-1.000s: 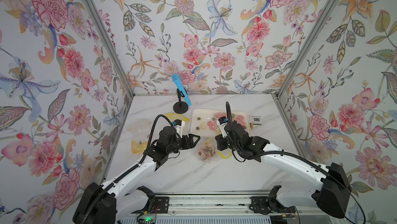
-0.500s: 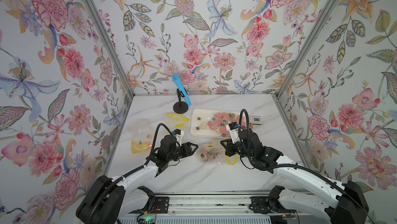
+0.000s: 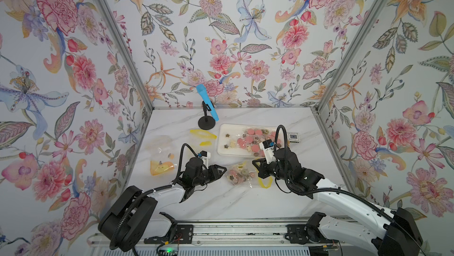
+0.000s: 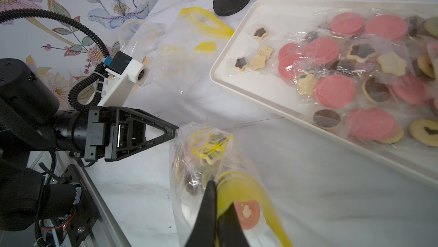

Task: Pour cookies out of the ziploc bag
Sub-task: Adjust the ziploc bag at the center of the board.

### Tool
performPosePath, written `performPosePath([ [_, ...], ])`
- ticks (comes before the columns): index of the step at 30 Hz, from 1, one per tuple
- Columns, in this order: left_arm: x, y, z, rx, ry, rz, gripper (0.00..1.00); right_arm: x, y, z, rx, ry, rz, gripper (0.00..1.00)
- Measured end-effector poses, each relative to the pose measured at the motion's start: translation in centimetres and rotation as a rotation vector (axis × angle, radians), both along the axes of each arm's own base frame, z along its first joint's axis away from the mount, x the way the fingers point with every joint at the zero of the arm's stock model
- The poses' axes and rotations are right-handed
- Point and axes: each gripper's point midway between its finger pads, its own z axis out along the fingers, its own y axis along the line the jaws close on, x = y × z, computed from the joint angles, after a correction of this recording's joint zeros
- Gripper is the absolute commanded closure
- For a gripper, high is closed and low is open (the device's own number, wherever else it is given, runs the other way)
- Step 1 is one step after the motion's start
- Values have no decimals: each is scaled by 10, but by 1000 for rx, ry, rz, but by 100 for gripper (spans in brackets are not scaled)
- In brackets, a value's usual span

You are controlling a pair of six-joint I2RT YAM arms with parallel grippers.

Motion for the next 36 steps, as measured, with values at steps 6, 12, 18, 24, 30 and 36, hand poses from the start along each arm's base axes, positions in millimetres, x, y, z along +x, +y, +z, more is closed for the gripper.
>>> performPosePath([
  [6,4,-4,-3,-21,6,9,70,0,0,1,3,-3,0,100],
  [12,4,-10,-5,-40,15,-1,81,0,0,1,3,-3,-1,100],
  [18,5,-14,2,-74,7,3,96,1,-1,1,3,-3,-5,100],
  [24,5,-17,7,-91,1,3,100,4,-3,1,2,-3,-19,100],
  [30,3,-15,15,-91,-9,4,100,7,-7,1,0,-4,-40,100],
  [36,6,-15,35,-83,-46,0,100,10,-9,0,3,1,-59,100],
])
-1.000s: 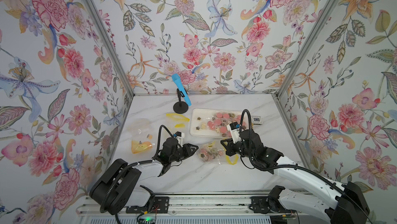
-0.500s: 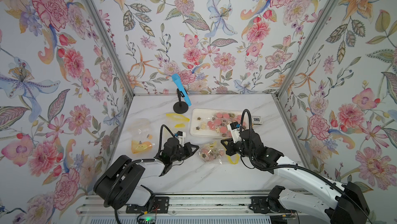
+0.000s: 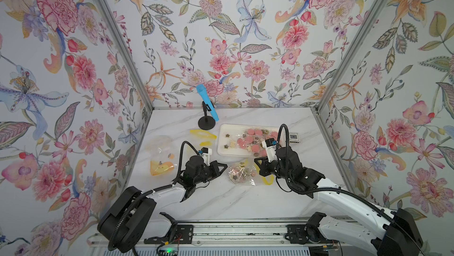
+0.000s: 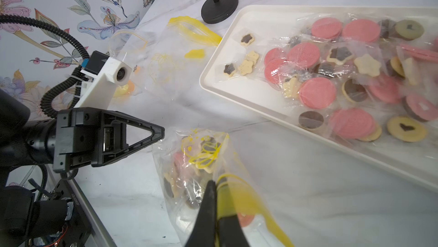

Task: Pour cookies out of the ziploc bag
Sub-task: Adjust the ziploc bag at the center of the board.

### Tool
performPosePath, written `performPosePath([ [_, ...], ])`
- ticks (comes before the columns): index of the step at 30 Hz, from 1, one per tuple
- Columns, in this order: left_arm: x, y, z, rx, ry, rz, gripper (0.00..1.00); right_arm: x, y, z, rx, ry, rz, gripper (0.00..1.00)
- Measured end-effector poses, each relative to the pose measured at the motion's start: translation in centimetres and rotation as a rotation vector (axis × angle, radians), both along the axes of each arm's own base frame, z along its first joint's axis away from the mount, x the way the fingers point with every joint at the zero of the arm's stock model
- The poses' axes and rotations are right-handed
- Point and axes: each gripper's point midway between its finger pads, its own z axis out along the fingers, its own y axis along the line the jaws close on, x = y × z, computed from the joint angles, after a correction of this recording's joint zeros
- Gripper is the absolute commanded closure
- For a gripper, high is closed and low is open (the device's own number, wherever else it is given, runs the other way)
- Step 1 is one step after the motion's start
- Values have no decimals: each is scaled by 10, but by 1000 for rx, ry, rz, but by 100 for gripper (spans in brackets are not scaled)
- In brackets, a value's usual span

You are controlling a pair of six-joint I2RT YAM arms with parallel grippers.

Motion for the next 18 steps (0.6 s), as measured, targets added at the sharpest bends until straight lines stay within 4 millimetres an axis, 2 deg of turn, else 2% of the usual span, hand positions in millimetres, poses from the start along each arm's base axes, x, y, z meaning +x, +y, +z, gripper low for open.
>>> performPosePath([
  [4,3,0,14,8,-31,-1,100,2,0,-1,4,10,-9,100],
  [9,13,6,26,37,-56,16,100,16,3,4,13,32,-32,100],
  [18,45,21,61,78,-127,67,100,43,20,30,53,24,-35,100],
])
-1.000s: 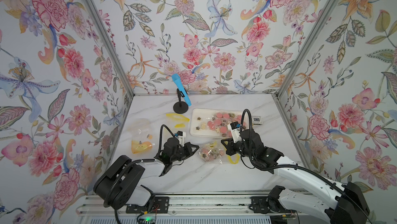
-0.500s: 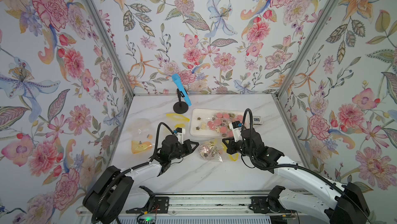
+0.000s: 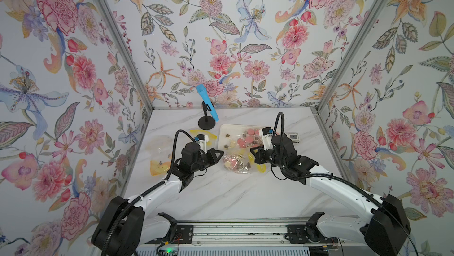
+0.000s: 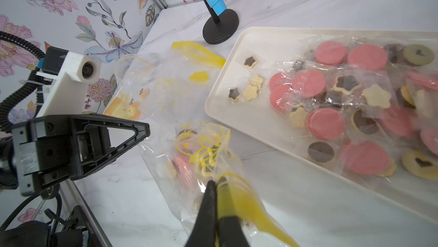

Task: Pour cookies out of the ziploc bag
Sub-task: 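Adjust the ziploc bag at the center of the board, then pour the cookies out of the ziploc bag onto the tray.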

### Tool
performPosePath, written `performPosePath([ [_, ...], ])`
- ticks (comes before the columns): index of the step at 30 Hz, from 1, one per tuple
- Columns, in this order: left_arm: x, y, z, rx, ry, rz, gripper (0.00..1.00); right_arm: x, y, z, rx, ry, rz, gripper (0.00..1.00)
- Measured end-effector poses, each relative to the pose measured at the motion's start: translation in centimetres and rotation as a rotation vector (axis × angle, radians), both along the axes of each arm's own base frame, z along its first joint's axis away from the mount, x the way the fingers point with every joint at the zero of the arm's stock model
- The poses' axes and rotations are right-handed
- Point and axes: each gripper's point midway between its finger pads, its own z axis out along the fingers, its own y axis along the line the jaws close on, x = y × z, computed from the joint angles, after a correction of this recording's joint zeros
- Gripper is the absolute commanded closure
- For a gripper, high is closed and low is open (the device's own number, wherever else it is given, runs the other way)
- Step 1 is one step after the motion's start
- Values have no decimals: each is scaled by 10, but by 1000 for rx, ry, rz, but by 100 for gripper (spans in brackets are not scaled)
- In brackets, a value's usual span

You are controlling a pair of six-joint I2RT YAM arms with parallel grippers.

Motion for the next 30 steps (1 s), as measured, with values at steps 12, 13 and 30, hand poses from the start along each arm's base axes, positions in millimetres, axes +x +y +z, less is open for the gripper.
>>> performPosePath([
  [12,55,19,48,36,-99,52,100,58,14,17,52,-6,-31,100],
  [13,60,19,50,41,-106,55,100,64,15,15,55,-1,-32,100],
  [30,124,31,52,191,-152,75,100,122,54,-64,80,123,-7,100],
])
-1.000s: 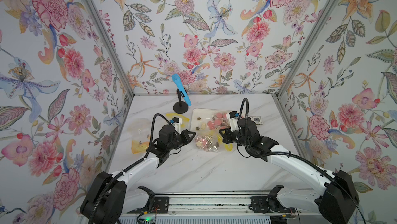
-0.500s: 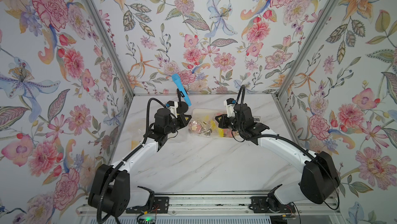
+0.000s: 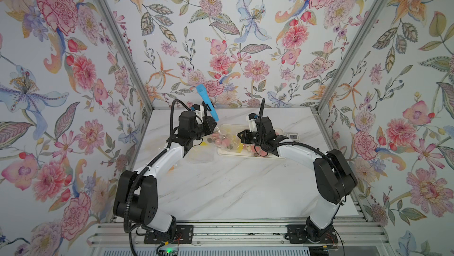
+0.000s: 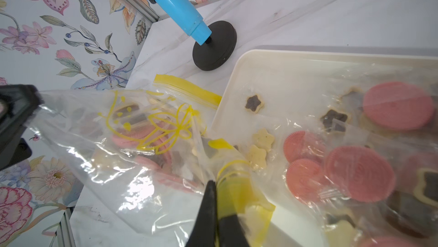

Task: Pour cookies out of the ziploc bag
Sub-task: 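Pour the cookies out of the ziploc bag onto the tray.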

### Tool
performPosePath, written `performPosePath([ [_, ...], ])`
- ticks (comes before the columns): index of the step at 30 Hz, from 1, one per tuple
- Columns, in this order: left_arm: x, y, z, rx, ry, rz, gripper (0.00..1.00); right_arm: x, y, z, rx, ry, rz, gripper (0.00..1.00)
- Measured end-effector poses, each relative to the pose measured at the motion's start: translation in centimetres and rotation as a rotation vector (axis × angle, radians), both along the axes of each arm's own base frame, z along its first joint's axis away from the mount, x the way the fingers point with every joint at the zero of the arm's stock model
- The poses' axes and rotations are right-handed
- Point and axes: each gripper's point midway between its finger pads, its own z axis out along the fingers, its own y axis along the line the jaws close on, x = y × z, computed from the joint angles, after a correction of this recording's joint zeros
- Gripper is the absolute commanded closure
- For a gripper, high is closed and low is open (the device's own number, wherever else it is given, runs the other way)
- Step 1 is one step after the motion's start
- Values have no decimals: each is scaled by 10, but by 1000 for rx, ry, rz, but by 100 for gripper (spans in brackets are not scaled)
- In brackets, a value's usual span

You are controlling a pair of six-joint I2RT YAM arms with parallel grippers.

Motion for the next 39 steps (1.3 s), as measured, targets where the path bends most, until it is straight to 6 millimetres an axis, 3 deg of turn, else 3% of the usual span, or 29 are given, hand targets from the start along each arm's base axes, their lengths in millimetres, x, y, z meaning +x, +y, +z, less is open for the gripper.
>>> performPosePath([
  [7,7,-5,-35,28,73,-9,100,20,-13,-38,1,57,-37,100],
  [22,22,-52,-26,46,37,-72,100,50,-53,-33,51,46,-109,100],
  [25,26,-49,-20,84,20,-62,100,49,-47,-28,82,35,-77,100],
  [28,32,-45,-11,129,-3,-43,100,47,-28,-26,117,39,-17,100],
  [34,37,-33,-2,205,-26,-15,100,42,9,-39,135,65,62,100],
  [39,34,-23,-2,247,-20,1,100,39,16,-44,139,83,69,100],
])
